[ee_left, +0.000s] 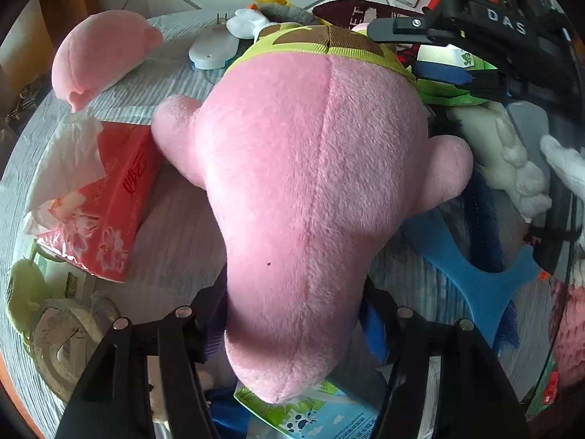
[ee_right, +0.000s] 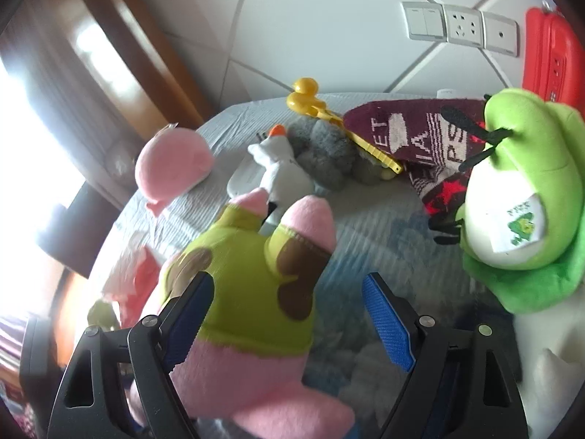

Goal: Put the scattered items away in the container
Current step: 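Close the left tool on Patrick's head while the right tool grips its green shirt and lifts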

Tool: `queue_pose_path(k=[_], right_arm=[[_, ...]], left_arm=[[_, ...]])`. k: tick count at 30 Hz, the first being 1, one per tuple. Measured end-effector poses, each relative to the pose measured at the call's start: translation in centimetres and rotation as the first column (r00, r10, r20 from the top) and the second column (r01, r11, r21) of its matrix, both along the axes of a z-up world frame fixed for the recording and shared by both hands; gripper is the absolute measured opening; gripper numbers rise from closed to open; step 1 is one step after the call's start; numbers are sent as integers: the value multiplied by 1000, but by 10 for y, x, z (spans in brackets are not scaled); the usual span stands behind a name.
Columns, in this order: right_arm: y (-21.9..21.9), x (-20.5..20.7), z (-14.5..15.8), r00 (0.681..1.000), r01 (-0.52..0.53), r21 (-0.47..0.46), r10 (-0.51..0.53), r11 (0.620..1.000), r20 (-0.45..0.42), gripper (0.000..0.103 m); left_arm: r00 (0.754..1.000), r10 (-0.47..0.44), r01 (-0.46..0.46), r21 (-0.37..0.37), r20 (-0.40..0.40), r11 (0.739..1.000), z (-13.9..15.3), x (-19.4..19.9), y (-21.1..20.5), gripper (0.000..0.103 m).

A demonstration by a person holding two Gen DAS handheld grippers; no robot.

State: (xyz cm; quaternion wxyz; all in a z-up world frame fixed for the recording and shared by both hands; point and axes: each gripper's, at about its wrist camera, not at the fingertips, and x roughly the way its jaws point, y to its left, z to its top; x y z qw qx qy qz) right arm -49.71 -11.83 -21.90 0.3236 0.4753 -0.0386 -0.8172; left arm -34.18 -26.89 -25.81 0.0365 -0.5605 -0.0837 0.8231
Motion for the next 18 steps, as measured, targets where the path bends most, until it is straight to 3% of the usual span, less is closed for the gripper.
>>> queue_pose_path(k=[4, 8, 12, 13, 14, 15, 18], right_arm=[[2, -21, -15, 999, 23, -94, -20, 995, 37, 87], [-11, -34, -30, 998, -8, -119, 16, 993, 67, 101], [-21, -39, -46, 988, -43, -154, 65, 987, 142, 100], [-21, -38, -45, 986, -48, -155, 71, 987, 149, 93], [-20, -34, -38, 988, -50, -158, 72, 986, 137, 76], [-19, -31, -32, 989, -52, -160, 72, 986, 126, 69], [-15, -21, -12, 993, -58, -166, 74, 984, 91, 69]], left_arm=[[1000, -10, 9, 29, 23, 1000, -10, -3, 0, 64], [997, -5, 3, 27, 71, 1000, -24, -7, 4, 64], [997, 15, -16, 2, 71, 1000, -28, -14, 5, 57], [998, 19, -19, 4, 60, 1000, -24, -15, 6, 54], [999, 16, -16, -4, 45, 1000, -18, -14, 7, 53], [999, 13, -12, -12, 29, 1000, -12, -13, 9, 53], [1000, -3, 3, -26, -9, 1000, 6, -6, 13, 53]])
